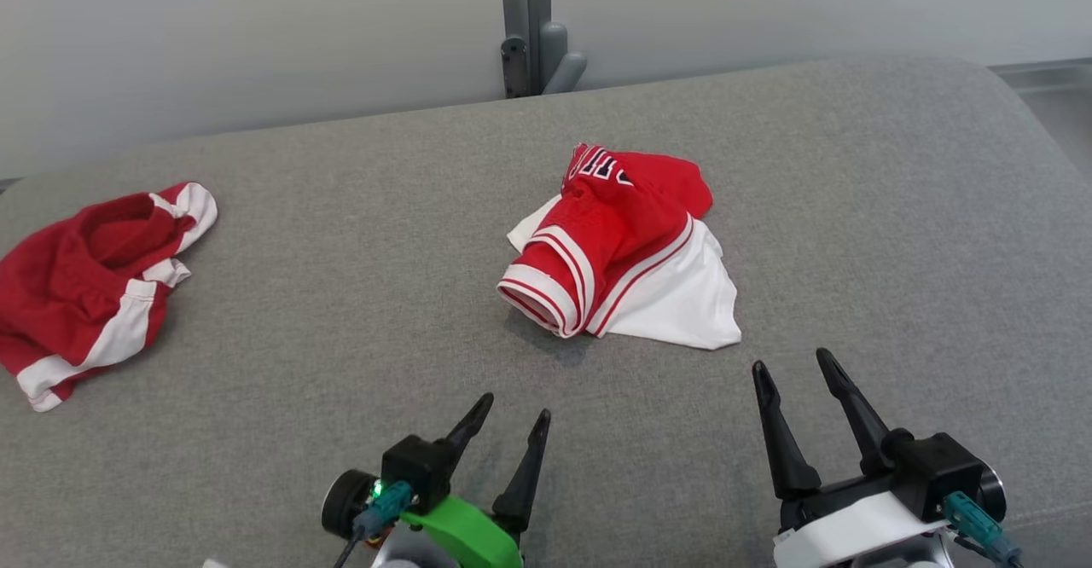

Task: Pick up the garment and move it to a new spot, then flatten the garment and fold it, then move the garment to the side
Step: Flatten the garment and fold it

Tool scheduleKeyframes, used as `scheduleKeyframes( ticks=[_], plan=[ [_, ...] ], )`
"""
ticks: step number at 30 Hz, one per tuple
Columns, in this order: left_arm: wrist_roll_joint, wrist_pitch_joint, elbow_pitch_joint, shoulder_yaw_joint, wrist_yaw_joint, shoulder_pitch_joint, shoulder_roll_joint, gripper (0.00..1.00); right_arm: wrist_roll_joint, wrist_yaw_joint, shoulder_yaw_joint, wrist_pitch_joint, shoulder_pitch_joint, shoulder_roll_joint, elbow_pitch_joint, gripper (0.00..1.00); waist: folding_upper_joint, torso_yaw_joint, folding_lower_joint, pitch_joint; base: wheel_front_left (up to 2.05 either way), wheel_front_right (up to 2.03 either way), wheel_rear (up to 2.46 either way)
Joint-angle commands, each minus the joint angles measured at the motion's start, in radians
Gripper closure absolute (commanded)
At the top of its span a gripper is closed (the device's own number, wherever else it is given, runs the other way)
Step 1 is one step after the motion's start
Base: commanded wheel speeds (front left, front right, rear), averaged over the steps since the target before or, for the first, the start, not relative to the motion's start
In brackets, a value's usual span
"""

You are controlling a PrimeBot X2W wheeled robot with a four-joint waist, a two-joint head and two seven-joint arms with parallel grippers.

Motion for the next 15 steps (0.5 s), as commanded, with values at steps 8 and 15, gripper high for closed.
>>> scheduleKeyframes(
  ticks=[8, 15],
  plan=[
    [-0.022, 0.000, 0.149, -0.089, -0.006, -0.176, 0.005, 0.00, 0.002, -0.001, 0.002, 0.000, -0.070, -0.002, 0.002, 0.00, 0.0000, -0.114, 0.0000, 0.119, 0.00, 0.00, 0.00],
    [-0.095, 0.000, 0.209, -0.093, 0.011, -0.260, 0.005, 0.00, 0.015, -0.001, 0.014, 0.000, -0.103, -0.002, 0.002, 0.00, 0.0000, -0.165, 0.0000, 0.155, 0.00, 0.00, 0.00]
  ],
)
